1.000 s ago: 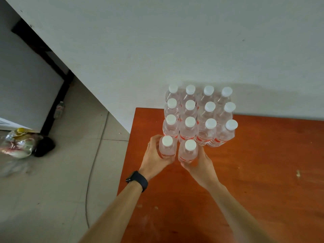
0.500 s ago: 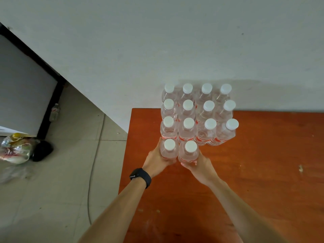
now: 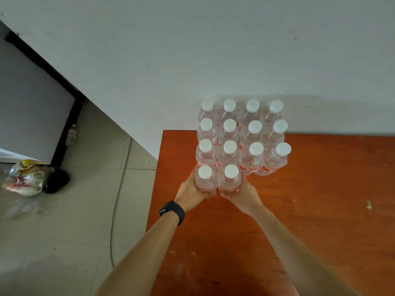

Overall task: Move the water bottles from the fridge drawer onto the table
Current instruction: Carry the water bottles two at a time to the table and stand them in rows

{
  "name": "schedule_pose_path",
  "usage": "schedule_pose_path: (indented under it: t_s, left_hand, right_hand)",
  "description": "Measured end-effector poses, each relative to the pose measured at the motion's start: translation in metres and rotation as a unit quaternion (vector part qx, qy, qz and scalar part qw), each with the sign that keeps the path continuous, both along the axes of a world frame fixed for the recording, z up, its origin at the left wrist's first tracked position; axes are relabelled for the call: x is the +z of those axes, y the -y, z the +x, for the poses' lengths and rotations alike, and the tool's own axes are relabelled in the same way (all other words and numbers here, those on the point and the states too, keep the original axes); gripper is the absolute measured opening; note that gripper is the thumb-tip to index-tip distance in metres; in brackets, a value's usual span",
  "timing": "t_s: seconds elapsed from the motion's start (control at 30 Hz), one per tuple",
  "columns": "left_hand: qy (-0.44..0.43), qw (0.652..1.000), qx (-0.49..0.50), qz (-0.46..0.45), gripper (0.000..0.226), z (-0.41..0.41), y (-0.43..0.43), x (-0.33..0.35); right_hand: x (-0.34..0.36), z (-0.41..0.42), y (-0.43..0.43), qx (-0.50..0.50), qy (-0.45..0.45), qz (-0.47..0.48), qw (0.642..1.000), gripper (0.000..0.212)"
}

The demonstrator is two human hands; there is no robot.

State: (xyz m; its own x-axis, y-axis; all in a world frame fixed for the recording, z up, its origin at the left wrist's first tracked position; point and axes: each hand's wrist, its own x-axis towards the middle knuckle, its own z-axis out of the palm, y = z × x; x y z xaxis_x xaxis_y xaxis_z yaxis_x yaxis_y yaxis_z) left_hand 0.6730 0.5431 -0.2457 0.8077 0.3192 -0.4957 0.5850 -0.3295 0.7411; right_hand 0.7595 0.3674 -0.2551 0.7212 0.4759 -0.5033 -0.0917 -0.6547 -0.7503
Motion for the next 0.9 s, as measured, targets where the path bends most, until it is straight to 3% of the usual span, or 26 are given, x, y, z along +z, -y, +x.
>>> schedule_pose_path:
  t_s: [0.17, 0.33, 0.5, 0.6, 0.73, 0.9]
  left_hand:
    - [-0.013, 1.000, 0.005, 0.004, 0.081, -0.002, 0.000, 0.002]
    - [-0.070, 0.997, -0.008, 0.014, 0.099, -0.016, 0.000, 0.016]
    - [-0.119, 0.990, -0.050, 0.064, 0.057, -0.045, 0.002, 0.034]
    - [-0.084, 0.983, -0.130, 0.096, 0.042, -0.056, 0.021, 0.049]
    - [-0.003, 0.958, -0.256, 0.130, 0.042, -0.055, 0.074, 0.075]
    - [0.117, 0.889, -0.408, 0.173, 0.045, -0.046, 0.173, 0.108]
  right_hand:
    - [0.010, -0.008, 0.012, 0.002, -0.031, -0.037, 0.999, 0.095]
    - [0.037, -0.024, 0.034, -0.017, -0.034, -0.091, 0.995, 0.080]
    - [0.069, -0.060, 0.072, -0.036, 0.056, -0.099, 0.993, 0.051]
    - [0.086, -0.092, 0.103, -0.057, 0.116, -0.098, 0.987, 0.042]
    - [0.100, -0.138, 0.151, -0.091, 0.172, -0.096, 0.976, 0.038]
    - [0.118, -0.196, 0.216, -0.198, 0.203, -0.171, 0.944, 0.037]
